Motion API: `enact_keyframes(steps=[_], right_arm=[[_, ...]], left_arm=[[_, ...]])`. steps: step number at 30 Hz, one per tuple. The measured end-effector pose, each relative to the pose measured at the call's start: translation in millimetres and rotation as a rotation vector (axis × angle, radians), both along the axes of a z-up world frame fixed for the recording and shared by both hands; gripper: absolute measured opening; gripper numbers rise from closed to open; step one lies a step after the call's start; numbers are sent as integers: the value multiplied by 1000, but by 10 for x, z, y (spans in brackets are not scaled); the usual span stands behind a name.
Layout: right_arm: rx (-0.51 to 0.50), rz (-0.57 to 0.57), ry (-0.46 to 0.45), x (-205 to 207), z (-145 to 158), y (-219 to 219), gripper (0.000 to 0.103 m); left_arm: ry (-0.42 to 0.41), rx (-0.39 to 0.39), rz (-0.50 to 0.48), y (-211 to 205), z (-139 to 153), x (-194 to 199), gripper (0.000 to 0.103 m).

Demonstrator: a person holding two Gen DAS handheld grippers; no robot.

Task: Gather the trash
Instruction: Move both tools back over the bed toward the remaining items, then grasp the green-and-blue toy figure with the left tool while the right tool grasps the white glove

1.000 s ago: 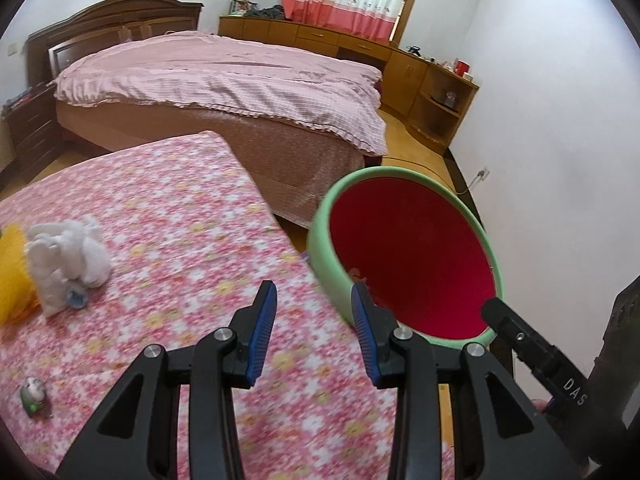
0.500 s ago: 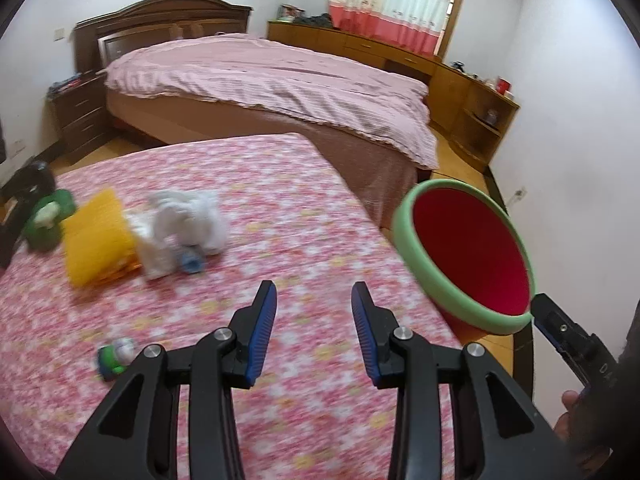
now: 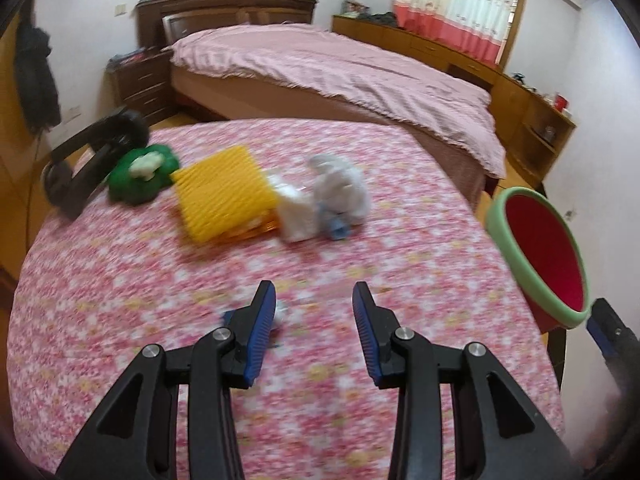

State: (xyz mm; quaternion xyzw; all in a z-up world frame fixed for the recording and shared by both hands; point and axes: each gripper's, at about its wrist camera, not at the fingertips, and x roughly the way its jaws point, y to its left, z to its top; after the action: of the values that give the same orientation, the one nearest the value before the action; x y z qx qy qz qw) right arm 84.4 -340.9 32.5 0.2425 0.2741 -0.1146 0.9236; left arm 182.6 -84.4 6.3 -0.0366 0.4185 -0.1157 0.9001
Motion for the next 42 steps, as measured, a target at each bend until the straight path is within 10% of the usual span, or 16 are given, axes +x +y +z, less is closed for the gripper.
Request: enact_keyframes(steps=[17,42], right_arm=[[-26,67,45,147,-80,277,67],[-52,219,120,744,-67,781,67]], left_arm=[[112,-11,62,269,-417,142,48],[-76,-5,103,727,71,464,40]])
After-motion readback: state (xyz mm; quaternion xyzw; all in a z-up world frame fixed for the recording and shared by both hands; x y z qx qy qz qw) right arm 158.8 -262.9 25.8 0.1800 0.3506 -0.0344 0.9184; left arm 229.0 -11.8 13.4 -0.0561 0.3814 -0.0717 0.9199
